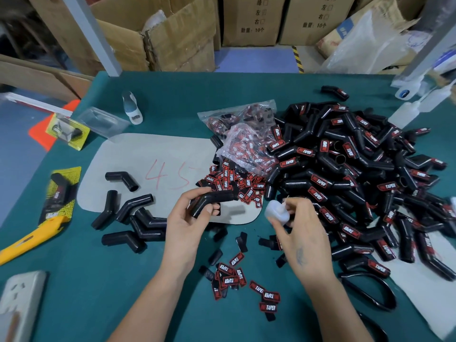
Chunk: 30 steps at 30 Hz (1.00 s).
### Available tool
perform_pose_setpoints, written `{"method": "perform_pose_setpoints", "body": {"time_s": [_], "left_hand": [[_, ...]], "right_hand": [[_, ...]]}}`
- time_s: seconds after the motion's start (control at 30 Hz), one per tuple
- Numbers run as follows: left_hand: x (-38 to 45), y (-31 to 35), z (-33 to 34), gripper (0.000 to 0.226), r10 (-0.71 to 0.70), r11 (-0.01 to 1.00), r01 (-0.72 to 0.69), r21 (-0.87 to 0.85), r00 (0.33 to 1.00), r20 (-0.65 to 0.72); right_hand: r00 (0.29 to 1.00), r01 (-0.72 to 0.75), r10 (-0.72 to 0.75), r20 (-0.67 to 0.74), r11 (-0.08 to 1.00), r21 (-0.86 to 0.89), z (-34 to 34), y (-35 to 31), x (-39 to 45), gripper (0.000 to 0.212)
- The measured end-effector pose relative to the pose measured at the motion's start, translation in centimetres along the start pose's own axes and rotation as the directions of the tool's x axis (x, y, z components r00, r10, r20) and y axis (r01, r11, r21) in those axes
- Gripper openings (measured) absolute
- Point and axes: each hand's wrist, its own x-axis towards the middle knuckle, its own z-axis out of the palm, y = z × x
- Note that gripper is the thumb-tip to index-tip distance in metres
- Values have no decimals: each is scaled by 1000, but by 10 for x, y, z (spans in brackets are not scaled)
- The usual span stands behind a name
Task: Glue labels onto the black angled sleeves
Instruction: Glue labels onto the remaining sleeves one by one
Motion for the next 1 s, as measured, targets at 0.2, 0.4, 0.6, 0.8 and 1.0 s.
{"method": "perform_pose_setpoints", "body": {"time_s": [0.2,0.4,0.6,0.8,1.0], "left_hand": [[0,2,-3,32,35,995,-34,93,999,-1],[1,6,-1,38,75,994,-75,85,997,-5],[-2,10,4,43,88,996,-88,-10,995,41],[-5,15,7,44,123,992,-122,-30,990,71],[-7,16,6,40,129,992,-129,-6,990,59]], "right_hand": [[832,432,-381,-403,901,38,-7,-7,-21,19],[738,523,-433,517,852,-33,32,-19,-32,28],[704,524,-440,558,852,12,38,-16,-30,25],[703,514,-441,558,857,31,41,-18,-29,22],[710,496,-447,545,866,63,42,-16,-30,8]]}}
